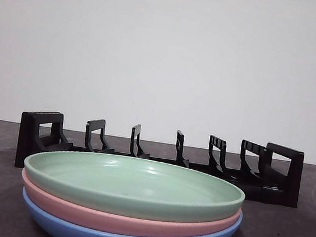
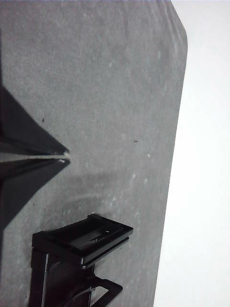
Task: Place the plate
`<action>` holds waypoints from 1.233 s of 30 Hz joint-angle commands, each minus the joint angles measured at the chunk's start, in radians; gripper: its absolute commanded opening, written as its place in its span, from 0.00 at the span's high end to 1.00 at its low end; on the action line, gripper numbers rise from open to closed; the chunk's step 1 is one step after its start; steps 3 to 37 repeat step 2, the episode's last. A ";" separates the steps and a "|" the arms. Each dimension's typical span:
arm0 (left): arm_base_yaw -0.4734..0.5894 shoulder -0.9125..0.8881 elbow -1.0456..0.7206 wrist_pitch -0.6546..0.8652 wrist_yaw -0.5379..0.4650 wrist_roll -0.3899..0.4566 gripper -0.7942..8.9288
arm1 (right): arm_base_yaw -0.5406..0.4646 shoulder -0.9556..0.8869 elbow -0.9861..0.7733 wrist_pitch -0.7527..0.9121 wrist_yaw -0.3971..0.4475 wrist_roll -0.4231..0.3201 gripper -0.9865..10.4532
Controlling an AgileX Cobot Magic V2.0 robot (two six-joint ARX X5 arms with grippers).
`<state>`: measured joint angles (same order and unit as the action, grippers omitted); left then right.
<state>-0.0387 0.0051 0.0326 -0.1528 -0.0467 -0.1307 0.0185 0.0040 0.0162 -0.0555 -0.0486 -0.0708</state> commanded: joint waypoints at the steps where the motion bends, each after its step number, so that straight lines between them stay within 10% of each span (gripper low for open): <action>1: 0.001 -0.001 -0.020 0.013 0.002 -0.001 0.91 | -0.002 0.000 -0.004 0.012 0.003 0.014 0.89; 37: 0.001 -0.001 -0.020 0.013 0.002 0.000 0.91 | -0.002 0.000 -0.004 0.012 0.003 0.014 0.89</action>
